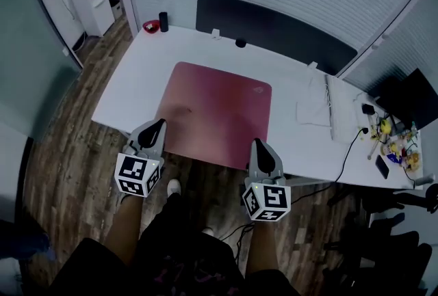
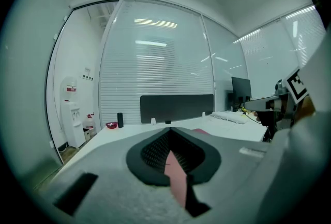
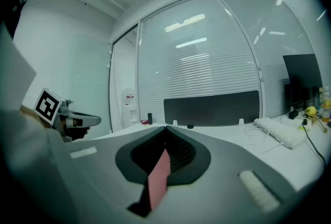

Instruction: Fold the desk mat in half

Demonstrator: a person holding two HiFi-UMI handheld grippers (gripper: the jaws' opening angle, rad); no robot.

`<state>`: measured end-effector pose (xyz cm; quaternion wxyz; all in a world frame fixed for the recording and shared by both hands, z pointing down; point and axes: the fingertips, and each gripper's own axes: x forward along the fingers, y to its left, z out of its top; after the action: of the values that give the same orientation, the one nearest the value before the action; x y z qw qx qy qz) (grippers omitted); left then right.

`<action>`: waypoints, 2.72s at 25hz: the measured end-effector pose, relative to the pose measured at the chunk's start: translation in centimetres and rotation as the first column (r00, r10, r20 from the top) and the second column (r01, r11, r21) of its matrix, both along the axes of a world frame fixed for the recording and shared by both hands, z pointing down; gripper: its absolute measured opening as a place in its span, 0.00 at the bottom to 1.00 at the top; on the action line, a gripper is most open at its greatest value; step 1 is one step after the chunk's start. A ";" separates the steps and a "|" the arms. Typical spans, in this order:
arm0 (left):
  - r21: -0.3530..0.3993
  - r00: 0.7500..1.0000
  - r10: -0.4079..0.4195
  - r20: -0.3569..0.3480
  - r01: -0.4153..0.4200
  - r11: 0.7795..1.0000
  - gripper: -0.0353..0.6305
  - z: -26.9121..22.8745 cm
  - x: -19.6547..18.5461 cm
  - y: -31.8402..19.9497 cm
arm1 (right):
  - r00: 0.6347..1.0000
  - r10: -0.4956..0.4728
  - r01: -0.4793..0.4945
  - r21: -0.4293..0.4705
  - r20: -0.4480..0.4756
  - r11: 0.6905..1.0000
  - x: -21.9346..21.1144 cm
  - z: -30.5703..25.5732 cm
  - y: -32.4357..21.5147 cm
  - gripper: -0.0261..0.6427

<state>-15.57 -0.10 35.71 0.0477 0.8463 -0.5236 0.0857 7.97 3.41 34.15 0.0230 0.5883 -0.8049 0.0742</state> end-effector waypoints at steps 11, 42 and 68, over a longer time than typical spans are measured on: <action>-0.061 0.997 0.075 -0.033 -0.077 0.995 0.05 2.1 -3.7 -10.3 | 0.999 0.049 -0.049 -0.035 -0.022 0.998 -4.7 0.8 -9.4 0.04; -0.055 0.999 0.038 -0.037 -0.040 0.998 0.05 0.8 -0.1 -12.9 | 0.999 0.019 -0.020 -0.026 -0.045 0.999 0.2 -0.1 -13.3 0.03; -0.200 0.999 0.026 0.047 -0.016 0.980 0.05 8.4 2.3 -10.5 | 1.000 -0.012 0.014 -0.201 0.015 0.979 3.0 8.6 -11.6 0.03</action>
<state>-13.28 -10.55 44.12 0.1185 0.8403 -0.5044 0.1593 10.96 -8.22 42.70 0.0773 0.5772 -0.7972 0.1592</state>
